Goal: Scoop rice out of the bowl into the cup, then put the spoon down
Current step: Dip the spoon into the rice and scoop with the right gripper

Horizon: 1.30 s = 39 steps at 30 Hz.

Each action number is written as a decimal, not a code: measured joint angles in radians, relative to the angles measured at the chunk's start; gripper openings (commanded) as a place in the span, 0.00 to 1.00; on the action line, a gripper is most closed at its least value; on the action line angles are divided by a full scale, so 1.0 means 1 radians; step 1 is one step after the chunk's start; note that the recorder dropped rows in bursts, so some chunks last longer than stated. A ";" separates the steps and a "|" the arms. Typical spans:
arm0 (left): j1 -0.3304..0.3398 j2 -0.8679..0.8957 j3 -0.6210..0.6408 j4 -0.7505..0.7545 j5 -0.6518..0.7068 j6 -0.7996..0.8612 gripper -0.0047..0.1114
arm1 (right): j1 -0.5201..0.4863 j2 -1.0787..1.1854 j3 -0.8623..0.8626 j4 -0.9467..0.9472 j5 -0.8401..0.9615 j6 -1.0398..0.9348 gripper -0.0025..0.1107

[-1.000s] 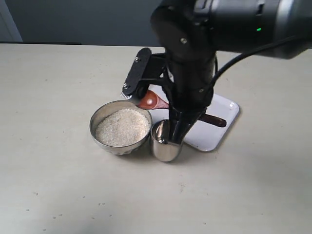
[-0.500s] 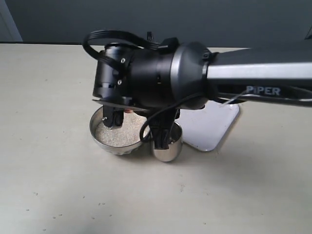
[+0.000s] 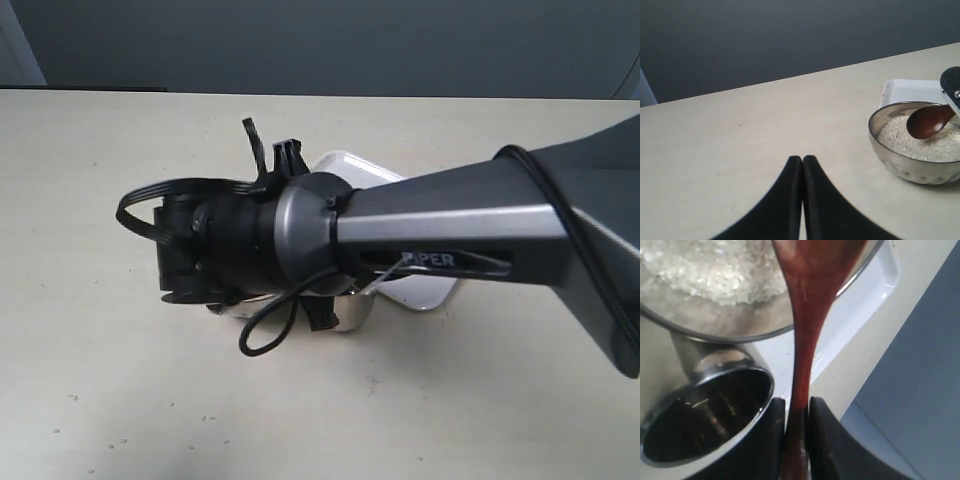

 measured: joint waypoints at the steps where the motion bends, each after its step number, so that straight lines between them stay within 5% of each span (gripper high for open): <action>1: 0.000 0.000 0.000 0.000 0.000 0.000 0.04 | 0.001 0.004 0.000 0.000 0.000 0.000 0.02; 39: 0.000 0.000 0.000 0.000 0.000 0.000 0.04 | 0.002 0.045 -0.109 0.111 0.002 -0.052 0.02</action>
